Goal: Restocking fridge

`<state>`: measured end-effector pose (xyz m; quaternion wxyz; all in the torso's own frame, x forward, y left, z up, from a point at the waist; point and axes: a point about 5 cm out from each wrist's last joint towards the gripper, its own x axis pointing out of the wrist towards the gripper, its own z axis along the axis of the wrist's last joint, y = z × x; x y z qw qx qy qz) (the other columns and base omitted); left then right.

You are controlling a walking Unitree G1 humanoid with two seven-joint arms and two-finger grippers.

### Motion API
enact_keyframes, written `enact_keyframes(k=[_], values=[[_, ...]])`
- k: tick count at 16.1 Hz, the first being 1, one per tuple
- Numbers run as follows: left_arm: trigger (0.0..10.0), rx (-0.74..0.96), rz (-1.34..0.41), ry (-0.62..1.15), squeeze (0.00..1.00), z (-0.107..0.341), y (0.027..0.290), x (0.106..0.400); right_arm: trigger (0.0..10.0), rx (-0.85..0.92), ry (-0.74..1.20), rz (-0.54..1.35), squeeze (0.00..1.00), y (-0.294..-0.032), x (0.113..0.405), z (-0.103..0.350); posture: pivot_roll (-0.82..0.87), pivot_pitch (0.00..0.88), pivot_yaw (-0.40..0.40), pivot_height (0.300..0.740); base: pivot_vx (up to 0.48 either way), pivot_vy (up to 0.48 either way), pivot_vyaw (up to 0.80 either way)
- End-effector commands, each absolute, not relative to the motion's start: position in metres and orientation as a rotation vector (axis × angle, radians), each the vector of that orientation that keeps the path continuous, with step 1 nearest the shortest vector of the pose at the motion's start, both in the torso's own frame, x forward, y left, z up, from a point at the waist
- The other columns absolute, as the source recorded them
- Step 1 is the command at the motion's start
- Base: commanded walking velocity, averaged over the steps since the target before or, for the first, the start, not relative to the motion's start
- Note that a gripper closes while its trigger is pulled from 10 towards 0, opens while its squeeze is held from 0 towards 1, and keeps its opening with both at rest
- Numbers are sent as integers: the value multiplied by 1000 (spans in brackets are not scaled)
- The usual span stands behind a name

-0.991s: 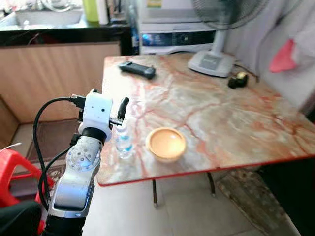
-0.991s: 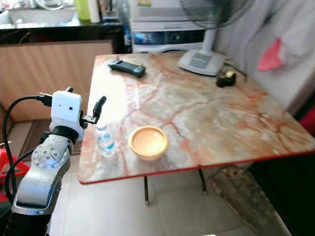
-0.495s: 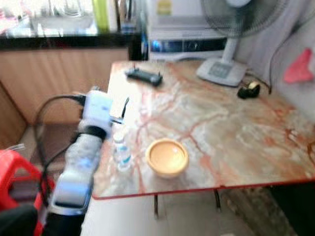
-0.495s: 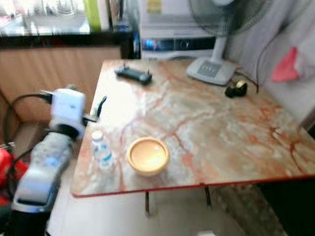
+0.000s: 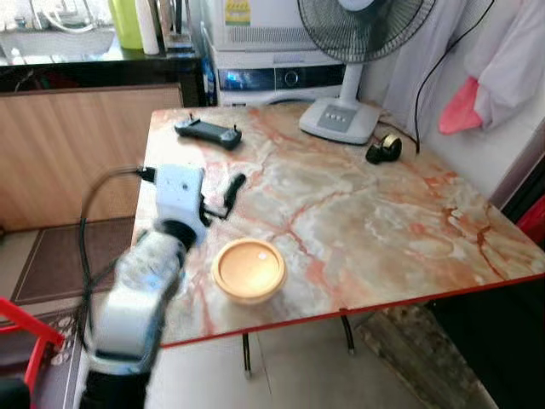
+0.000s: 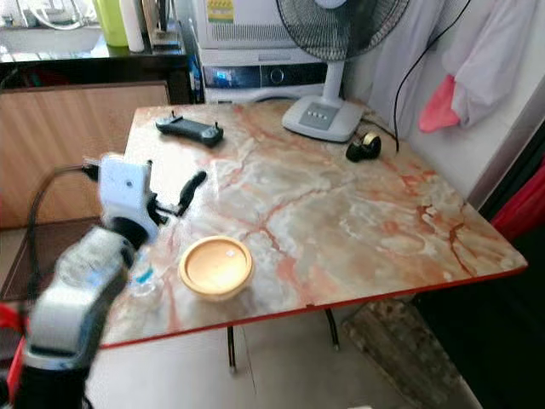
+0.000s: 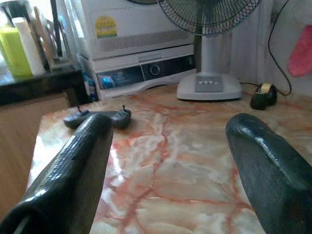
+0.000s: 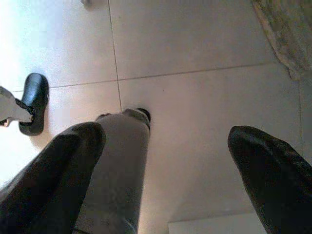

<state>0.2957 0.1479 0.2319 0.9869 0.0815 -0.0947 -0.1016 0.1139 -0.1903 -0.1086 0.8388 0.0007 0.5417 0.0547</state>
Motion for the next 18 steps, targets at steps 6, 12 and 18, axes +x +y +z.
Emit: enact_keyframes(k=[6, 12, 18], values=[[10000, 242, -240, 81, 0, 242, 175, 289, 10000, -8, 1142, 124, 0, -191, 116, -108, 207, 0, -71, 740, 0, 0, 0], [10000, 92, -245, 249, 0, 221, 178, 286, 10000, -20, 1141, 131, 0, -191, 118, -107, 192, 0, -70, 740, 0, 0, 0], [10000, 106, -201, 254, 0, 236, 191, 283, 10000, -32, 1144, 138, 0, -192, 117, -108, 202, 0, -67, 740, 0, 0, 0]])
